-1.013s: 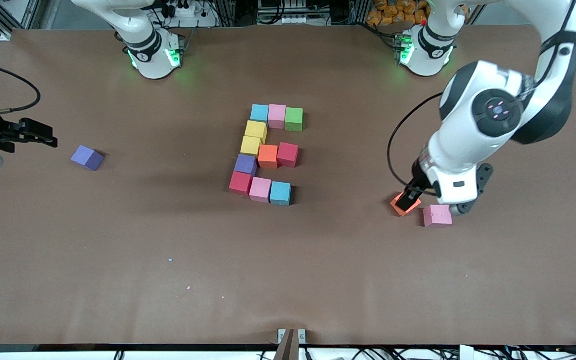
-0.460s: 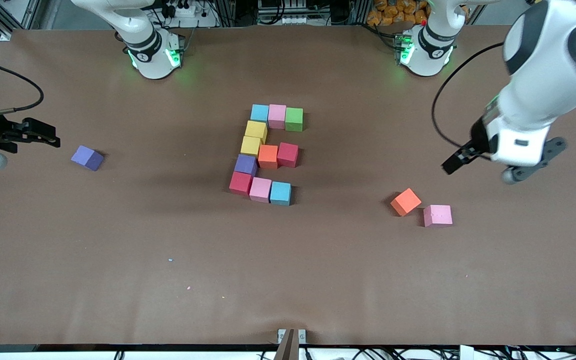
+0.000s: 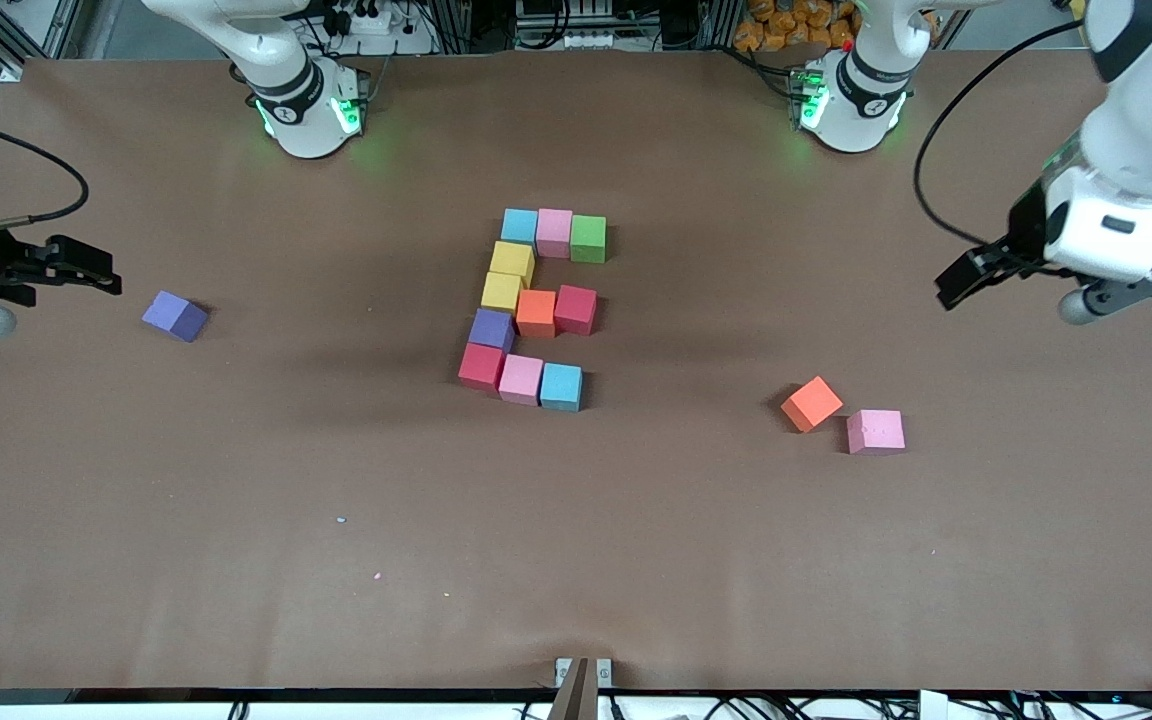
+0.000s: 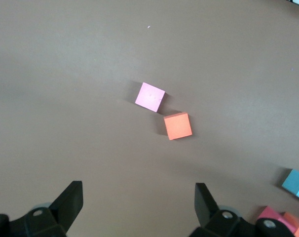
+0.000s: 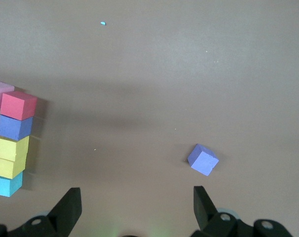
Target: Arrange 11 blocks into digit 3
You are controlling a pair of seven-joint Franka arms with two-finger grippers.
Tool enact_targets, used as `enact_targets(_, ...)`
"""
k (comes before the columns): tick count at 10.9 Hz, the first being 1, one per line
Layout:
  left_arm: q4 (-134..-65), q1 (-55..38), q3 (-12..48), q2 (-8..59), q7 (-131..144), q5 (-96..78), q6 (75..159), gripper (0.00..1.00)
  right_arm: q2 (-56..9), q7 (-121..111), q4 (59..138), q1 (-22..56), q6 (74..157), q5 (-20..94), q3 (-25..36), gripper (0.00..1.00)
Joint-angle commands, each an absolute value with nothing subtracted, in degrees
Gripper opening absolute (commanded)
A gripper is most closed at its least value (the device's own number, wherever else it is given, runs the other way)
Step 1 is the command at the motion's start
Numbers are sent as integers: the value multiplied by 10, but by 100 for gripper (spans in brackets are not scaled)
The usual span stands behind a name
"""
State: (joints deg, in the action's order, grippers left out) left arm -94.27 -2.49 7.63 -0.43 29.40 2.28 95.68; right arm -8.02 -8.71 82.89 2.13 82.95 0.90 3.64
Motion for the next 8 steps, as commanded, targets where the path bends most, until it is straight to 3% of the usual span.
enact_targets(1, -913, -37, 53, -18, 205, 12, 926, 100, -84, -91, 818, 30, 825, 12, 38, 100)
enact_targets(4, -866, -37, 42, -16, 152, 2, 851, 100, -84, -93, 818, 34, 825, 11, 38, 100)
enact_targets(8, -853, -37, 42, -22, 47, 0, 834, 100, -84, -93, 815, 35, 828, 11, 38, 100)
